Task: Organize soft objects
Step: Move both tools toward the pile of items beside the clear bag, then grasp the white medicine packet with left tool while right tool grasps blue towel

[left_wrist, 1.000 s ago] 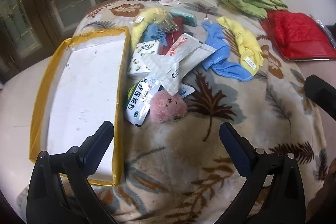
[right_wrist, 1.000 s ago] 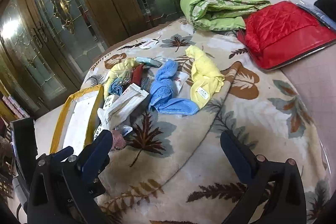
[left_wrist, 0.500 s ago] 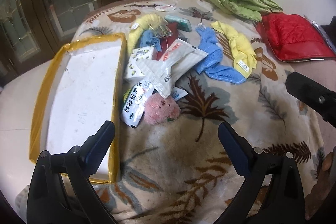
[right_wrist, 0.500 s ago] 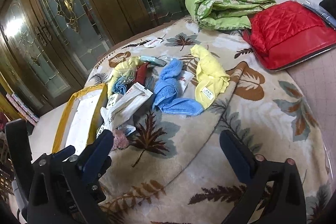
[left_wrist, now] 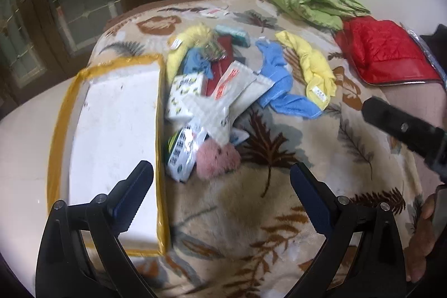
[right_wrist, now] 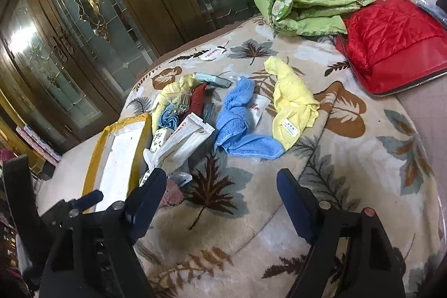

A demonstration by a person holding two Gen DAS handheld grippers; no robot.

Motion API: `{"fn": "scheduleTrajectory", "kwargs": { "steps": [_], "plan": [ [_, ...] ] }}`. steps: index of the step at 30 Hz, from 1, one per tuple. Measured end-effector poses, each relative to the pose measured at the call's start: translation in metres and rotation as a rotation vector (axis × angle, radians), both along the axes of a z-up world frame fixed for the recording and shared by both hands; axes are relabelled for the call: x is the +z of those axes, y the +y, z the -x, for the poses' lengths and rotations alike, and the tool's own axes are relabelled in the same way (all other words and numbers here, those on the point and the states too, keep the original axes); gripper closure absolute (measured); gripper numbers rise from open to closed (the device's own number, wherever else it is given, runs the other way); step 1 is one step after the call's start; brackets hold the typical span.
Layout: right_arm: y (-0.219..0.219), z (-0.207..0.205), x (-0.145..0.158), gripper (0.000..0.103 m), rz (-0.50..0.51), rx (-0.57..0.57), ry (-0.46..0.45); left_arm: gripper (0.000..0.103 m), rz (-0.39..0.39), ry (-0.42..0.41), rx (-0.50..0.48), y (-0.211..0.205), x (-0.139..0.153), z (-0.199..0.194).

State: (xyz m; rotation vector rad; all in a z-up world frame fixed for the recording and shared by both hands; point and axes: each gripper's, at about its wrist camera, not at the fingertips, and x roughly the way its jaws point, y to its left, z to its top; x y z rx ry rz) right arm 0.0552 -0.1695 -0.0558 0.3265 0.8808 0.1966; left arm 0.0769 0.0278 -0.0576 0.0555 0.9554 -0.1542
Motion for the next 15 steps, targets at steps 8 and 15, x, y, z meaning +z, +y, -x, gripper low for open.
{"fn": "scheduleTrajectory", "kwargs": {
  "steps": [8, 15],
  "plan": [
    [-0.003, -0.021, -0.001, 0.031, -0.041, 0.007, 0.019, 0.030, 0.054, 0.045, -0.094, -0.002, 0.004, -0.043],
    [-0.015, -0.060, -0.038, 0.031, -0.126, -0.004, 0.114, 0.031, 0.018, 0.024, -0.176, -0.012, -0.004, -0.080]
  ]
}}
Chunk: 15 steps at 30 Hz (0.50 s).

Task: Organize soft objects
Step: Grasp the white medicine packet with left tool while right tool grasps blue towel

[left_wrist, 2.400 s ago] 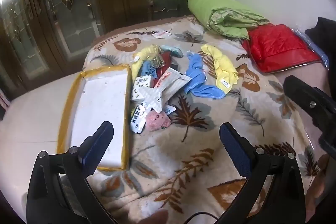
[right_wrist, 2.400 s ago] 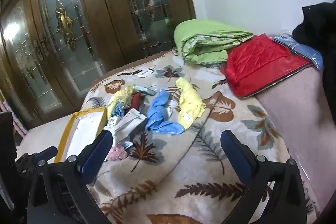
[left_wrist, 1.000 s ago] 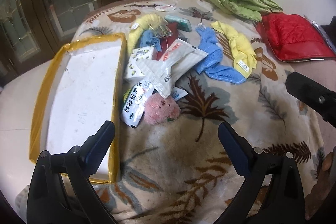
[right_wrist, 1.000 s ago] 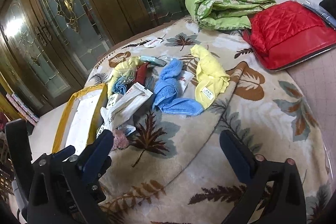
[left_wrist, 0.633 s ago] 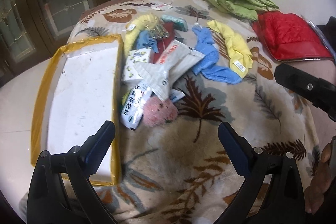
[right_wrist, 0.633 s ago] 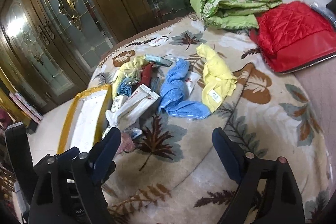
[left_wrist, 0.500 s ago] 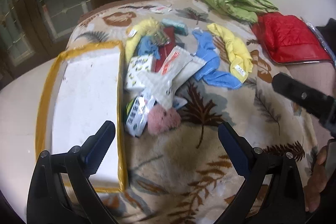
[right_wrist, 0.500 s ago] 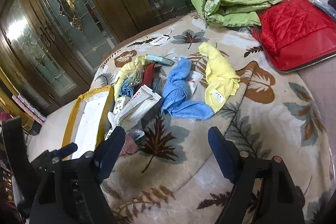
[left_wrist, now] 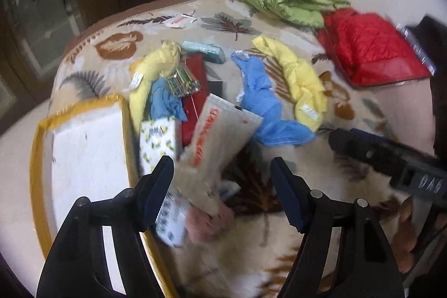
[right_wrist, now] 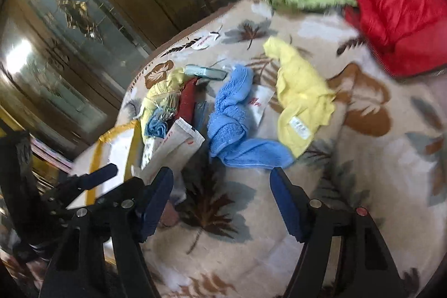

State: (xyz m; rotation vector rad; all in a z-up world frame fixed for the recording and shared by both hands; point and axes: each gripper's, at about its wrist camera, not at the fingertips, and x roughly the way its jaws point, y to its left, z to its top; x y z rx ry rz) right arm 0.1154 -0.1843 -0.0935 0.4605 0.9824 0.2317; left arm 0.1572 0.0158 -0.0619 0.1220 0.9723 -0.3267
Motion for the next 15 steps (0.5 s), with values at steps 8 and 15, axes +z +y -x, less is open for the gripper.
{"fn": "scheduleTrajectory", "kwargs": {
  "steps": [8, 15],
  "plan": [
    [-0.008, -0.049, -0.020, 0.031, -0.047, -0.026, 0.061, 0.031, -0.032, 0.125, -0.073, -0.012, -0.040, -0.041],
    [-0.008, -0.091, -0.054, 0.031, -0.102, -0.049, 0.126, 0.040, 0.043, 0.147, -0.035, 0.000, -0.049, -0.054]
  ]
}}
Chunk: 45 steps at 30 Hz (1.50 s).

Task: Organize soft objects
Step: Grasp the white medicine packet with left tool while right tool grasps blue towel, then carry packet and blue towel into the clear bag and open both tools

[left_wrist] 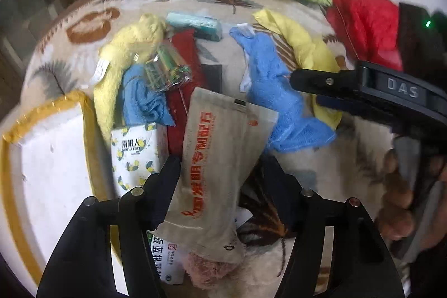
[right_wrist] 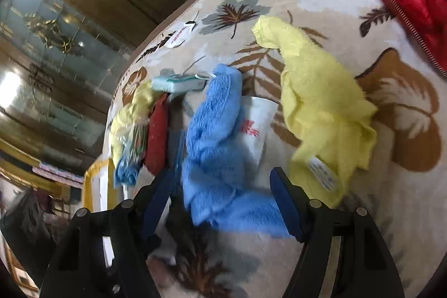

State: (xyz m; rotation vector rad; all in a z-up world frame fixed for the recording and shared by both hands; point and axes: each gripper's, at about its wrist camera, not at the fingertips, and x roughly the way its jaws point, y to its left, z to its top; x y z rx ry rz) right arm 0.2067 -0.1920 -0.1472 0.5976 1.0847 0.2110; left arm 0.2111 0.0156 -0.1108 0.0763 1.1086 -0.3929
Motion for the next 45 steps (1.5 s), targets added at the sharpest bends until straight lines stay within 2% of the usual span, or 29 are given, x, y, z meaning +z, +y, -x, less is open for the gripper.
{"fn": "scheduleTrajectory", "kwargs": {
  "steps": [2, 4, 5, 9, 12, 15, 20, 24, 27, 30, 35, 39, 45],
  "plan": [
    [0.007, -0.005, -0.008, 0.033, 0.006, 0.011, 0.029, 0.041, -0.031, 0.027, -0.015, -0.004, -0.010, -0.004],
    [0.016, -0.004, -0.012, 0.045, 0.026, 0.040, 0.043, 0.042, -0.027, 0.022, -0.016, -0.004, -0.014, -0.003],
    [0.020, -0.003, -0.013, 0.058, 0.035, 0.055, 0.042, 0.057, -0.017, 0.015, -0.011, -0.004, -0.013, -0.001],
    [0.022, 0.002, -0.008, 0.067, 0.042, 0.070, 0.021, 0.059, 0.031, 0.018, 0.009, -0.001, -0.010, 0.003],
    [0.020, 0.016, 0.004, 0.070, 0.039, 0.065, -0.006, 0.060, 0.106, 0.035, 0.042, 0.008, -0.006, 0.007],
    [0.014, 0.034, 0.020, 0.070, 0.053, 0.045, -0.053, 0.061, 0.219, 0.044, 0.078, 0.021, 0.005, 0.018],
    [-0.002, 0.076, 0.045, 0.071, -0.010, 0.000, -0.110, 0.061, 0.289, 0.053, 0.146, 0.036, 0.012, 0.042],
    [0.007, 0.106, 0.075, 0.071, -0.039, 0.027, -0.161, 0.061, 0.310, 0.037, 0.198, 0.052, 0.025, 0.071],
    [0.030, 0.119, 0.097, 0.071, -0.057, 0.081, -0.200, 0.061, 0.313, 0.002, 0.237, 0.070, 0.043, 0.093],
    [0.055, 0.130, 0.117, 0.071, -0.096, 0.145, -0.240, 0.061, 0.265, -0.060, 0.283, 0.097, 0.064, 0.117],
    [0.111, 0.135, 0.139, 0.071, -0.143, 0.251, -0.277, 0.061, 0.231, -0.102, 0.369, 0.146, 0.074, 0.136],
    [0.153, 0.126, 0.131, 0.071, -0.120, 0.308, -0.264, 0.061, 0.222, -0.093, 0.437, 0.181, 0.066, 0.138],
    [0.199, 0.100, 0.086, 0.071, -0.081, 0.366, -0.204, 0.061, 0.174, -0.021, 0.482, 0.210, 0.030, 0.116]
  ]
}}
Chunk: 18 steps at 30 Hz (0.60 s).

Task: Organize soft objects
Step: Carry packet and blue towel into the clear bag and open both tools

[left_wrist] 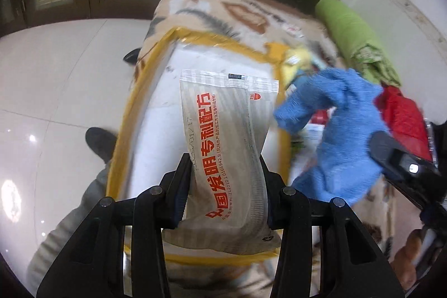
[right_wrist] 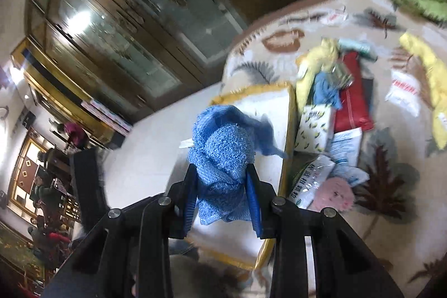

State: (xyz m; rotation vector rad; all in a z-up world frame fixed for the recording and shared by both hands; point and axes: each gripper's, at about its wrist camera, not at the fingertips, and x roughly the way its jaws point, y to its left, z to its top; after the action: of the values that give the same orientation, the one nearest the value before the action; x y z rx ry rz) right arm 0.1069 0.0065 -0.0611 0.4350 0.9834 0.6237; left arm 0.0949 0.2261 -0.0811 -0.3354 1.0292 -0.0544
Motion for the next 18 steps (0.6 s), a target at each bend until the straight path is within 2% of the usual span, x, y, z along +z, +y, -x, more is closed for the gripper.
{"fn": "scheduleTrajectory", "kwargs": {
  "steps": [2, 5, 7, 9, 13, 16, 18],
  "plan": [
    [0.012, -0.009, -0.016, 0.071, 0.022, 0.001, 0.032, 0.061, 0.035, 0.039, 0.002, 0.008, -0.011, -0.009],
    [0.022, -0.020, -0.042, 0.071, 0.055, 0.013, 0.075, 0.061, 0.037, 0.083, 0.014, 0.016, -0.024, -0.026],
    [0.028, -0.023, -0.053, 0.071, 0.089, 0.016, 0.093, 0.061, 0.043, 0.117, -0.013, 0.015, -0.034, -0.036],
    [0.032, -0.027, -0.064, 0.071, 0.108, 0.023, 0.113, 0.060, -0.010, 0.163, -0.036, 0.010, -0.044, -0.045],
    [0.039, -0.030, -0.076, 0.068, 0.178, 0.024, 0.114, 0.059, -0.046, 0.212, -0.054, 0.008, -0.060, -0.059],
    [0.042, -0.024, -0.075, 0.060, 0.191, 0.040, 0.097, 0.054, -0.062, 0.204, -0.081, 0.006, -0.058, -0.060],
    [0.041, -0.021, -0.069, 0.048, 0.185, 0.054, 0.101, 0.054, -0.037, 0.226, -0.091, 0.007, -0.056, -0.058]
  ]
}}
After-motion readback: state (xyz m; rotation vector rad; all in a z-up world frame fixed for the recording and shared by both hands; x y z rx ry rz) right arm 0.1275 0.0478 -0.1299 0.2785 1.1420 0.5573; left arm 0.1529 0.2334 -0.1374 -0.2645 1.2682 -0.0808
